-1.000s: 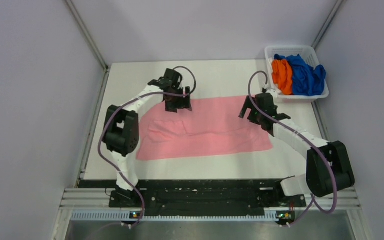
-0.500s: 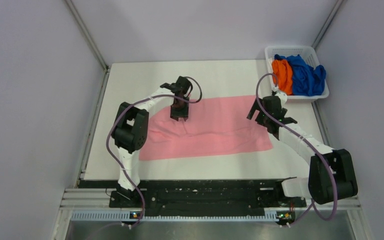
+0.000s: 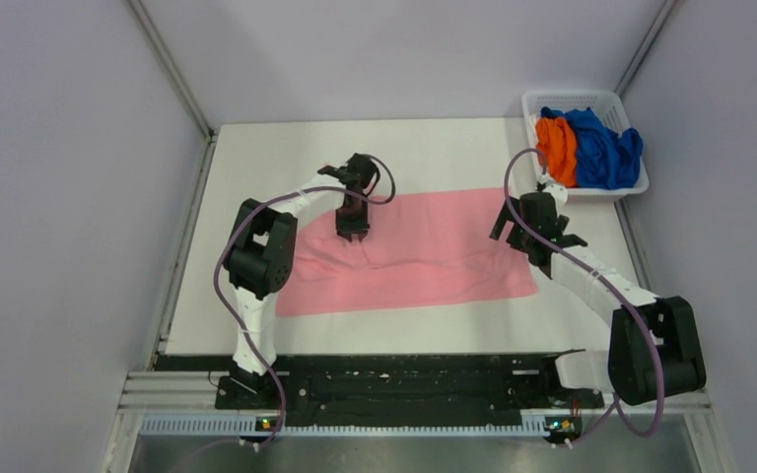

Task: Fold and stack the t-shirts
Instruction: Fold the flattened tshirt in 1/3 of the way

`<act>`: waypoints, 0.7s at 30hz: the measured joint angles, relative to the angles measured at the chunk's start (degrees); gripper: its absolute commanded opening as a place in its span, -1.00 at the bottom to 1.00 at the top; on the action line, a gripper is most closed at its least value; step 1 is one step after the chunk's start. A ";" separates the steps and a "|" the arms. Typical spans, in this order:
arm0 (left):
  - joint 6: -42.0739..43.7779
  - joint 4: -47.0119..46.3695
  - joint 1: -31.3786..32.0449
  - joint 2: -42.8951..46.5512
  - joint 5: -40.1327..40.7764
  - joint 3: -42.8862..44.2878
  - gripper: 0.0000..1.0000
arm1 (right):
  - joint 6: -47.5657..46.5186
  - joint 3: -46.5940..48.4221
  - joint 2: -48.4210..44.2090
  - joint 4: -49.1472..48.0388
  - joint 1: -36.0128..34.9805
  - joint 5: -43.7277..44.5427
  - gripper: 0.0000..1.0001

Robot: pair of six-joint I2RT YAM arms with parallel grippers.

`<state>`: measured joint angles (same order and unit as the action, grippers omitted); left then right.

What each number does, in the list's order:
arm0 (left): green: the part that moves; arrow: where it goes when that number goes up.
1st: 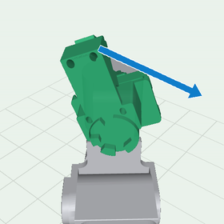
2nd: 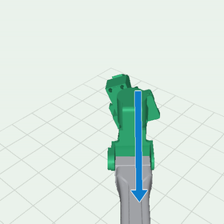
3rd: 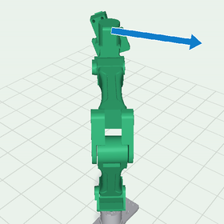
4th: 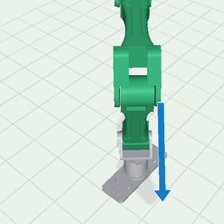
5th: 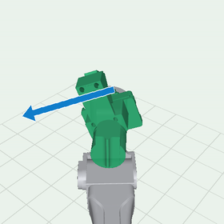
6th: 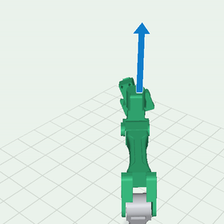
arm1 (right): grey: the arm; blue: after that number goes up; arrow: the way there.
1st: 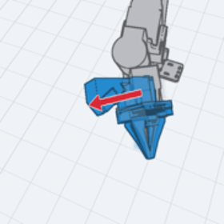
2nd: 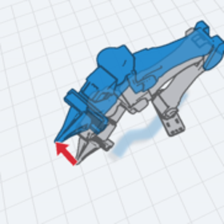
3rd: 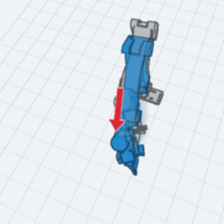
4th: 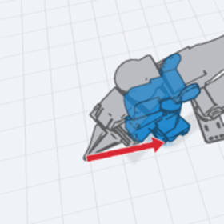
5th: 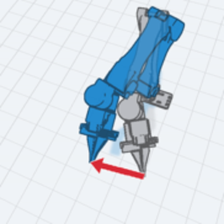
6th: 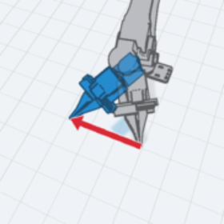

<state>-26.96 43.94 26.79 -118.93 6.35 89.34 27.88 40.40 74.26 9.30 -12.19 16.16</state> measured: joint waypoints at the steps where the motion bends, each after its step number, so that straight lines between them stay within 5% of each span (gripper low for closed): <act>1: -0.11 0.02 0.00 0.00 0.04 0.00 -0.54 | -0.22 -0.31 -0.31 -0.11 0.11 0.13 0.97; 8: -0.83 -0.04 0.20 0.17 0.02 -0.28 -1.00 | -1.38 -0.68 -1.84 0.13 0.15 0.68 0.97; 14: -1.40 0.17 1.14 0.74 0.46 -0.96 -0.98 | -2.01 -0.68 -2.19 0.13 0.37 1.31 0.97; 21: -2.08 1.14 1.53 1.46 1.07 -1.77 -0.65 | -2.40 -0.68 -2.21 0.11 0.37 1.62 0.97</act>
<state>-29.04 45.08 28.32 -117.47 7.42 87.57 25.47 39.72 72.05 9.41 -11.81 17.78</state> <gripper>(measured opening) 0.139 0.987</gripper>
